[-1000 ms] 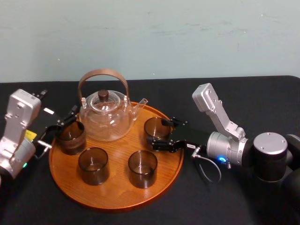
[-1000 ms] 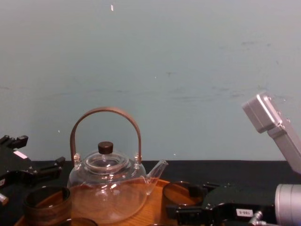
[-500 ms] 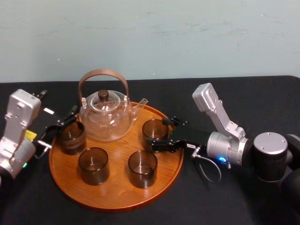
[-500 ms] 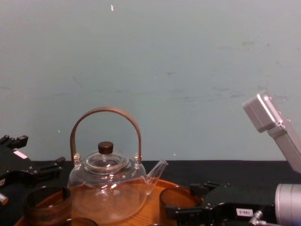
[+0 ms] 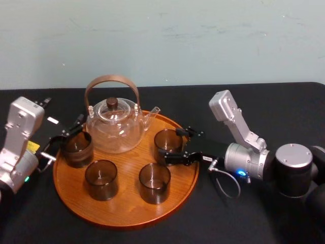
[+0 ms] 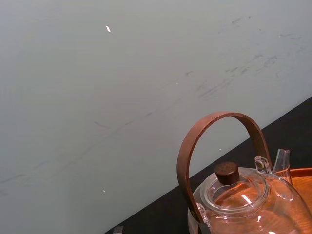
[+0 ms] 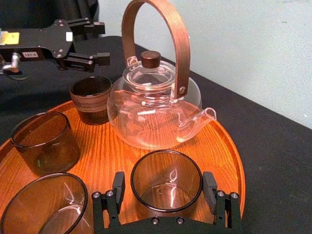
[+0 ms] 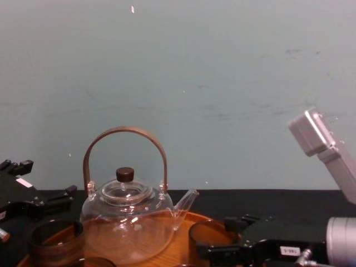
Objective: Pick up the glass from the table and place it on the tray.
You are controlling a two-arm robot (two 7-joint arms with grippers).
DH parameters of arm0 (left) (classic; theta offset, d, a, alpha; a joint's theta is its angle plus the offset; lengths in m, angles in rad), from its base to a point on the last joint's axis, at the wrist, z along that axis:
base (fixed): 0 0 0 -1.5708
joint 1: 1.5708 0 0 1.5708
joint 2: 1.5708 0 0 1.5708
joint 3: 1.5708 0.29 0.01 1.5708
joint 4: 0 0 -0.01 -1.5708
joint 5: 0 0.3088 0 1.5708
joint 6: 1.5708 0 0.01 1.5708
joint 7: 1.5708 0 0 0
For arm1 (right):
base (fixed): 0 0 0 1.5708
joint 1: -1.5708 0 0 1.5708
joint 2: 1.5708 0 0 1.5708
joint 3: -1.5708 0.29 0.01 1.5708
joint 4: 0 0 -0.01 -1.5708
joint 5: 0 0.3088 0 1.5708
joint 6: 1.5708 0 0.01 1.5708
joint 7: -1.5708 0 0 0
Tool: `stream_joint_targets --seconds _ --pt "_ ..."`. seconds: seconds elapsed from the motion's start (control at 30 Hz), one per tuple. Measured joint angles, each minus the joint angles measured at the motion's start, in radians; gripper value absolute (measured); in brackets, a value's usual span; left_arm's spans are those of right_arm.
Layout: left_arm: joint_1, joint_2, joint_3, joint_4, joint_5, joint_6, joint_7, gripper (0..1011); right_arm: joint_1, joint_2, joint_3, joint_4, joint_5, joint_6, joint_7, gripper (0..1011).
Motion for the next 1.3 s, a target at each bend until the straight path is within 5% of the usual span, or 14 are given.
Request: stream_joint_targets --seconds 0.5,0.83,1.07,1.3 --pt "0.0 0.0 0.0 0.0 0.0 0.0 0.0 1001 -0.087 0.116 0.048 -0.137 0.064 0.015 0.04 1002" --pt "0.0 0.0 0.0 0.0 0.0 0.0 0.0 1001 -0.188 0.207 0.119 -0.276 0.121 -0.023 0.011 1002" --pt "0.0 0.0 0.0 0.0 0.0 0.0 0.0 1001 -0.248 0.217 0.183 -0.331 0.131 -0.059 -0.084 1002" --pt "0.0 0.0 0.0 0.0 0.0 0.0 0.0 1001 -0.307 0.183 0.269 -0.365 0.133 -0.078 -0.213 1002"
